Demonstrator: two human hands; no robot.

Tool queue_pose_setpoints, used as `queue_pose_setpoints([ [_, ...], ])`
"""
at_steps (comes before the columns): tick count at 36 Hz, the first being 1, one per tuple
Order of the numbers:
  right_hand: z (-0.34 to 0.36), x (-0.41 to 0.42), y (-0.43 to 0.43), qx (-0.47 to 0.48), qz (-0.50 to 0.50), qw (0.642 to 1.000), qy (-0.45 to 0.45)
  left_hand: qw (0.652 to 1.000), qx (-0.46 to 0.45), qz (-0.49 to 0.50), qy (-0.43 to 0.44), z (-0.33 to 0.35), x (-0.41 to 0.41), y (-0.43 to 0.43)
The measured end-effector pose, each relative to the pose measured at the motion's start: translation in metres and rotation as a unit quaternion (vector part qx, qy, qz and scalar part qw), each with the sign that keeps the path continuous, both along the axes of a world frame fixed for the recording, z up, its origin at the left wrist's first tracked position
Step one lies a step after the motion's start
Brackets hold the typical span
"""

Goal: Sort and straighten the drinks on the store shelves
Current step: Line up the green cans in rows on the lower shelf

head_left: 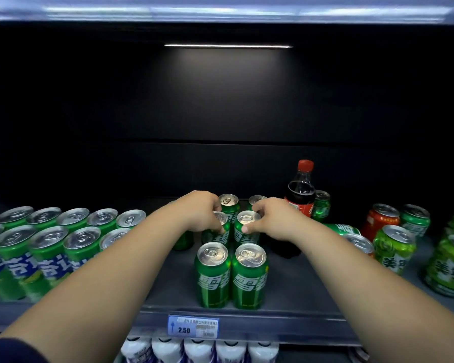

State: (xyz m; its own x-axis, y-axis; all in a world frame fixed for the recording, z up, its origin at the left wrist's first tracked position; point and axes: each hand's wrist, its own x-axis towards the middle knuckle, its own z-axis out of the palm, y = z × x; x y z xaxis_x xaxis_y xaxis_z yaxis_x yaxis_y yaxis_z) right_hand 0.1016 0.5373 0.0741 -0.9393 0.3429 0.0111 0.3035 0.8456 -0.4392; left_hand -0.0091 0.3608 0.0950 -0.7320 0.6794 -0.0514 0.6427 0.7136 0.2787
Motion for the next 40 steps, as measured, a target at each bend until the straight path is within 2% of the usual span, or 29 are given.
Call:
queue_pose_setpoints([
  [4, 0.000, -0.004, 0.001, 0.015, 0.011, 1.000, 0.005, 1.000, -0.017, -0.009, 0.011, 0.004, 0.000, 0.002],
  [10, 0.002, -0.005, 0.005, -0.012, 0.051, 0.999, 0.001, 1.000, -0.015, -0.014, 0.000, 0.004, -0.004, 0.001],
  [19, 0.003, -0.007, 0.006, -0.012, 0.039, 0.999, 0.011, 0.999, -0.008, -0.020, -0.023, 0.004, -0.009, 0.000],
  [24, 0.005, -0.004, 0.007, -0.045, 0.048, 0.998, 0.004, 0.998, -0.006, -0.035, -0.043, 0.006, -0.008, -0.002],
  [31, 0.005, 0.002, 0.011, -0.073, 0.092, 0.993, -0.014, 0.996, -0.038, -0.066, -0.039, 0.010, -0.002, -0.003],
  [40, 0.006, 0.012, 0.010, -0.067, 0.119, 0.990, -0.022, 0.995, -0.031, -0.093, -0.028, 0.008, 0.002, -0.010],
])
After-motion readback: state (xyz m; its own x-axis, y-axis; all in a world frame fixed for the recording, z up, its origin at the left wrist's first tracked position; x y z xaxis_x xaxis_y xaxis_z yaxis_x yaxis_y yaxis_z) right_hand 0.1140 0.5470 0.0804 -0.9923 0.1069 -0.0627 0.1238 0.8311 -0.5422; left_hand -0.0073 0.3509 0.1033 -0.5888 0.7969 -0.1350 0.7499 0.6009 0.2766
